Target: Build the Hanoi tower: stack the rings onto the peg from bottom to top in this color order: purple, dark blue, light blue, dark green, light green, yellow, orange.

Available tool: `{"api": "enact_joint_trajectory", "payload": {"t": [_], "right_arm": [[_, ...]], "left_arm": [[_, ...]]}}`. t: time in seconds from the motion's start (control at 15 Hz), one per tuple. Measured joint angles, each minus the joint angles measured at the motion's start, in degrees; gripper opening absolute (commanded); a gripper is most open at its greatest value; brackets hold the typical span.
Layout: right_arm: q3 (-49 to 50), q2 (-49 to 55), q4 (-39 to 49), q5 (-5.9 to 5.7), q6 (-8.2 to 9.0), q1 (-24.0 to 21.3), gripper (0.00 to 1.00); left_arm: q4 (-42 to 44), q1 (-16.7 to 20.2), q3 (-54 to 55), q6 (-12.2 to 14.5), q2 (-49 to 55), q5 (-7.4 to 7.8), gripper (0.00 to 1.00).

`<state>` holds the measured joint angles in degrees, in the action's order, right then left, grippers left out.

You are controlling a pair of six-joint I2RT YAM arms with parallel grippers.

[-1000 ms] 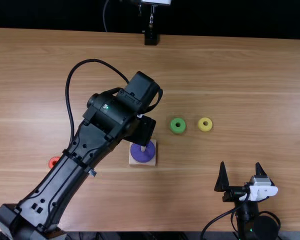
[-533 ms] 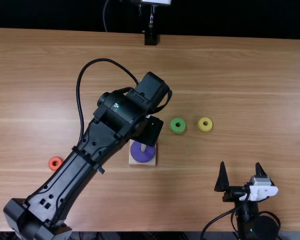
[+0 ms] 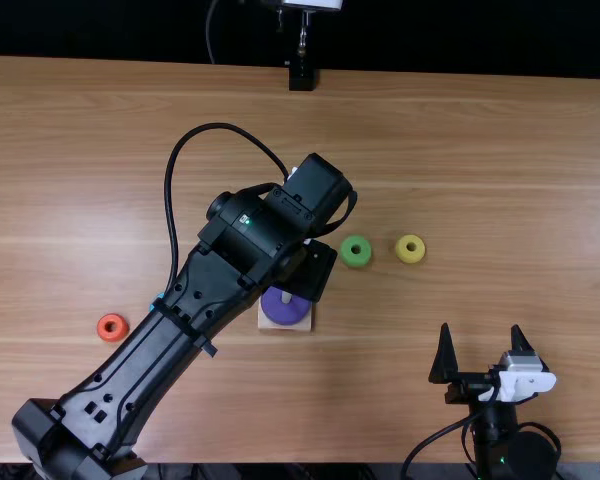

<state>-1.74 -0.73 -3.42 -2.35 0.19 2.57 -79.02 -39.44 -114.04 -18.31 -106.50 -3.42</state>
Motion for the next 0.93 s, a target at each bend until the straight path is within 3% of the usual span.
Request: {"api": "enact_joint_trajectory", "payload": {"t": [0.87, 0.93], "right_arm": [[0.00, 0.00, 0.04, 0.00, -0.02, 0.00, 1.00], [0.00, 0.00, 0.04, 0.00, -0.02, 0.00, 1.00]], "left_arm": [[-0.07, 0.00, 0.00, 0.02, -2.82, 0.22, 0.00], [-0.07, 0.00, 0.00, 0.00, -2.84, 0.22, 0.24]]}}
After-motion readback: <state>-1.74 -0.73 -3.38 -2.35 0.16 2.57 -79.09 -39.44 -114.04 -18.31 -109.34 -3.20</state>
